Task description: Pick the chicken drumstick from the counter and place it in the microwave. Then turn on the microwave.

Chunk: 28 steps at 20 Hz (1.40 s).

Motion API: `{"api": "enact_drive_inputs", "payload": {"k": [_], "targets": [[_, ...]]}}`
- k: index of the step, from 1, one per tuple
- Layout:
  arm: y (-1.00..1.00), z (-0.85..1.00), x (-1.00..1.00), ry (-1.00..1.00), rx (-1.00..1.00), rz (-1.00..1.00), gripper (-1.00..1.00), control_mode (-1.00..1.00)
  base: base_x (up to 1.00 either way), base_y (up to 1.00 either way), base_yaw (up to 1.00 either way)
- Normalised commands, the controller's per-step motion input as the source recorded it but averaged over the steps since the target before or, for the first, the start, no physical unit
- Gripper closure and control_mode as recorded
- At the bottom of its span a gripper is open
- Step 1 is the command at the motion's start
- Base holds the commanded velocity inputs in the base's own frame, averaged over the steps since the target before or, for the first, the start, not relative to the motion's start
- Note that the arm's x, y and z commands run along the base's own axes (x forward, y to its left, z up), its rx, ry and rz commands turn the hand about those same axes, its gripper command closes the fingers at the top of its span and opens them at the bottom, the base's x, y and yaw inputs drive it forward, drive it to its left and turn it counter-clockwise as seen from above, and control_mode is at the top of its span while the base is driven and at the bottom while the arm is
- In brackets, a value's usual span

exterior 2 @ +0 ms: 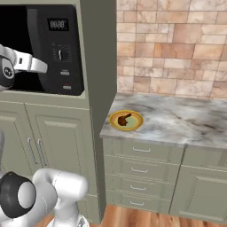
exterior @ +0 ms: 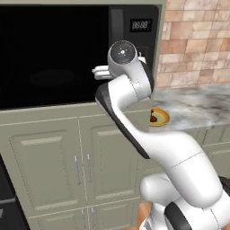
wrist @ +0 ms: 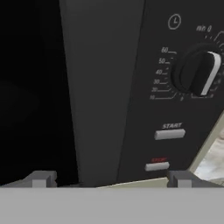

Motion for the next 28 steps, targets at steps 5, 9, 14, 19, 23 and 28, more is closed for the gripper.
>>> {"api": "enact_drive_inputs", "payload": {"k": [5, 9, 14, 19, 23, 28], "targets": [[0.03, 0.27, 0.16, 0.00, 0.00, -0.03, -1.00, -1.00, 0.00, 0.00, 0.00], [0.00, 0.20, 0.20, 0.00, 0.00, -0.03, -1.00, -1.00, 0.00, 0.00, 0.00], [0.00, 0.06, 0.25, 0.00, 0.00, -0.02, -1.00, -1.00, 0.00, 0.00, 0.00], [0.00, 0.00, 0.28, 0.00, 0.00, 0.00, -1.00, -1.00, 0.00, 0.00, 0.00], [0.02, 0.00, 0.23, -0.01, 0.00, 0.00, -1.00, -1.00, 0.00, 0.00, 0.00], [0.02, -0.01, 0.21, -0.01, 0.00, 0.00, -1.00, -1.00, 0.00, 0.00, 0.00]]}}
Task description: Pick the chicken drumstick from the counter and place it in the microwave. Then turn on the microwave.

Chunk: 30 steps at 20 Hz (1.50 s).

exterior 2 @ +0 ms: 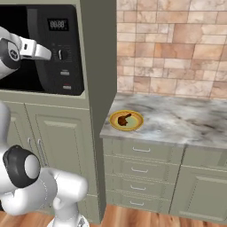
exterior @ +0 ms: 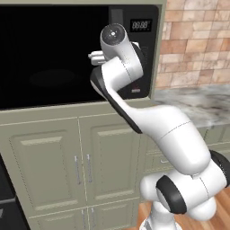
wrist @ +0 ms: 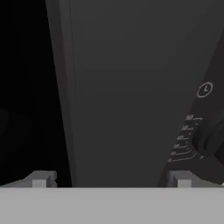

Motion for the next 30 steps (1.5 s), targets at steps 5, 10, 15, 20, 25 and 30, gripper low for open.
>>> {"api": "enact_drive_inputs", "payload": {"k": [5, 10, 15, 20, 25, 30], "targets": [[0.00, 0.00, 0.02, 0.00, 0.00, 0.00, 1.00, -1.00, 0.00, 0.00, 0.00], [0.09, 0.00, -0.05, -0.01, 0.00, 0.00, 1.00, -1.00, 0.00, 0.00, 0.00], [0.28, 0.02, -0.32, -0.08, -0.01, -0.02, 1.00, -1.00, 0.00, 0.00, 0.00], [0.28, 0.05, -0.47, -0.10, -0.02, -0.03, 1.00, -1.00, 0.00, 0.00, 0.00], [0.21, 0.07, -0.53, -0.09, 0.00, -0.02, 1.00, -1.00, 0.00, 0.00, 0.00], [0.17, 0.13, -0.51, -0.07, 0.00, 0.00, 1.00, -1.00, 0.00, 0.00, 0.00]]}}
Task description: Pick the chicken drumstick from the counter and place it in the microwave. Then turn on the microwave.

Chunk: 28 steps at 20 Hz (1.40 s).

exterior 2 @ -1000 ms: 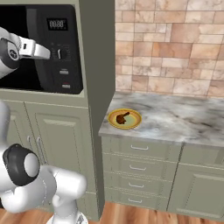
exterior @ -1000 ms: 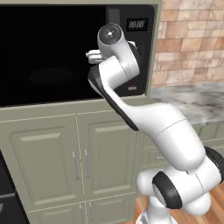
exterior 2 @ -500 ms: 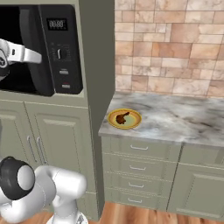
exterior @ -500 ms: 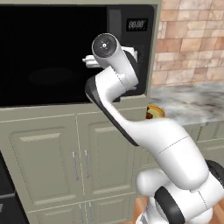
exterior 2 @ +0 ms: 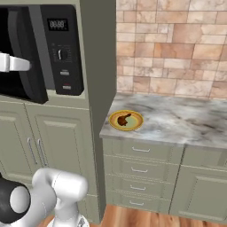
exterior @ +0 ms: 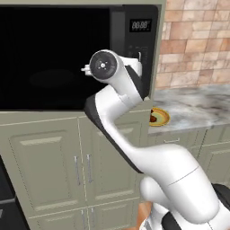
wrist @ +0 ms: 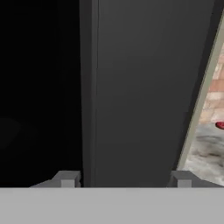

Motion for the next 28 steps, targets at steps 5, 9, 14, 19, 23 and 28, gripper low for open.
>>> {"api": "enact_drive_inputs", "payload": {"k": [5, 9, 14, 19, 23, 28], "targets": [[0.13, 0.13, -0.51, -0.07, 0.00, -0.01, 1.00, -1.00, 0.00, 0.00, 0.00], [0.13, 0.10, -0.49, -0.07, 0.00, -0.02, 1.00, -1.00, 0.00, 0.00, 0.00], [0.13, 0.08, -0.47, -0.07, 0.00, -0.02, 1.00, -1.00, 0.00, 0.00, 0.00], [0.15, 0.04, -0.39, -0.05, 0.00, 0.00, 1.00, -1.00, 0.00, 0.00, 0.00], [0.14, 0.01, -0.39, -0.02, 0.00, 0.00, 1.00, -1.00, 0.00, 0.00, 0.00], [0.05, 0.00, -0.38, -0.02, 0.00, 0.00, 1.00, -1.00, 0.00, 0.00, 0.00]]}}
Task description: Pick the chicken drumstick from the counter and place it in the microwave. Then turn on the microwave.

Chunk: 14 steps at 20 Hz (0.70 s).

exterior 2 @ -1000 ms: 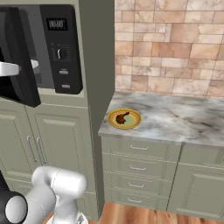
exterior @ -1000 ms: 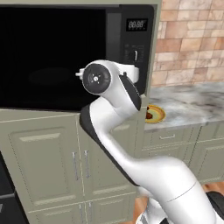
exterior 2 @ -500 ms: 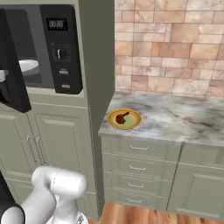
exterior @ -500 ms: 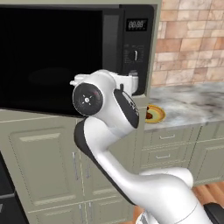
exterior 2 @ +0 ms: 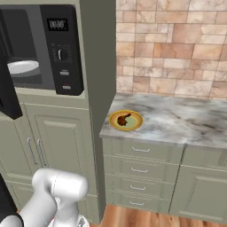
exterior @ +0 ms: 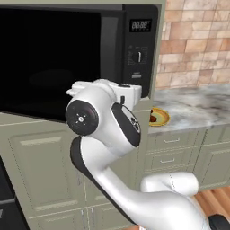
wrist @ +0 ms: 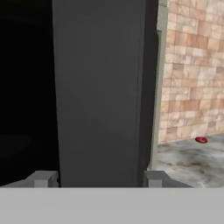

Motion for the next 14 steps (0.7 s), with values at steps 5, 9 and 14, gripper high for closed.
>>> {"api": "enact_drive_inputs", "payload": {"k": [5, 9, 14], "targets": [[0.10, -0.02, -0.13, 0.00, 0.00, 0.00, -1.00, -1.00, 0.00, 0.00, 0.00], [0.24, -0.06, 0.01, 0.00, 0.00, 0.01, -1.00, -1.00, 0.00, 0.00, 0.00], [0.25, 0.00, -0.15, -0.04, -0.01, 0.01, -1.00, -1.00, 0.00, 0.00, 0.00]]}}
